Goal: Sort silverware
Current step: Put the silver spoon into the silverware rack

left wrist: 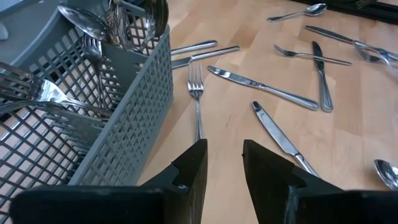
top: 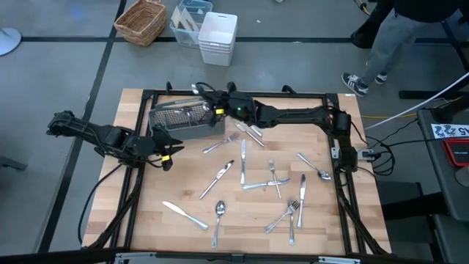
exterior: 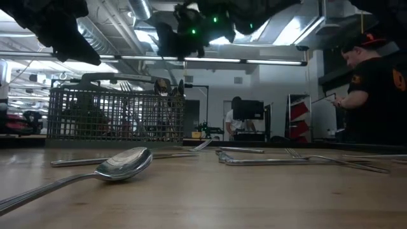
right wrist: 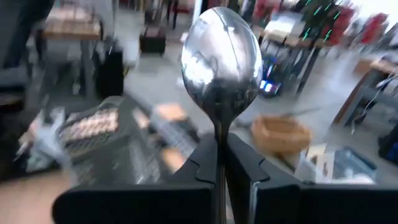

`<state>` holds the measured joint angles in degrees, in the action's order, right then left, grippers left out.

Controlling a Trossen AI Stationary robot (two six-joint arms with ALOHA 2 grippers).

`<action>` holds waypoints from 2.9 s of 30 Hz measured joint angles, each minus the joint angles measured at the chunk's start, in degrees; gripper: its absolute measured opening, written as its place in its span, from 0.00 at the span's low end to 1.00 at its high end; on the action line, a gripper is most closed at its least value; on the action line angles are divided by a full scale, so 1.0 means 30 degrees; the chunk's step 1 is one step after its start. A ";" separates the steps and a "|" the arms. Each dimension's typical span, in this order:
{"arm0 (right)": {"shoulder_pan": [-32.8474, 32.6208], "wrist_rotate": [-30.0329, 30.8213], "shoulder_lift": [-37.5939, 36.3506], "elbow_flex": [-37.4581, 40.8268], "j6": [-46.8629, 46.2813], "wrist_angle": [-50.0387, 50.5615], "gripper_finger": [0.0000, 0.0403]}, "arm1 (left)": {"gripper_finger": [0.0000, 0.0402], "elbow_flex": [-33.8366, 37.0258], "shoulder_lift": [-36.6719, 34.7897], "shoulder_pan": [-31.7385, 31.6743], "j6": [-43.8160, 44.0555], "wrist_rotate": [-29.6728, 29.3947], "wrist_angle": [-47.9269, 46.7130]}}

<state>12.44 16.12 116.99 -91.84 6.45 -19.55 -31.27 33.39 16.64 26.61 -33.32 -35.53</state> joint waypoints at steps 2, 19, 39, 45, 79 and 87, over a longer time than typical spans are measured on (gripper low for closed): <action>0.0317 -0.0132 0.0039 0.0962 0.0024 -0.1823 0.04 | 0.24 0.0000 0.0000 -0.0005 0.0000 0.0000 0.0000; 0.0739 -0.0526 0.0205 0.5737 -0.0587 -0.7118 0.04 | 0.24 0.0000 0.0007 -0.0005 -0.0510 -0.0007 -0.0138; 0.0725 -0.0388 -0.0063 0.5708 -0.0740 -0.5914 0.32 | 0.24 0.0000 0.0007 -0.0005 0.0189 0.0007 -0.1015; 0.0718 -0.0409 -0.1558 0.5744 -0.1249 -0.1745 0.32 | 0.24 0.0000 0.0000 -0.0005 0.0153 0.0007 -0.1020; -0.6832 -0.0103 -0.8764 0.5744 -0.2489 1.3058 0.33 | 0.24 0.0000 1.1885 0.2706 1.6569 1.1420 1.3430; -0.9227 -0.0103 -0.8764 0.5744 -0.2489 1.6747 0.33 | 0.24 0.0000 1.6953 0.4026 2.1916 1.0172 1.9318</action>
<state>-15.24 15.81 90.70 -74.61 -1.02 30.70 -31.27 84.24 28.72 92.36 -2.81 22.43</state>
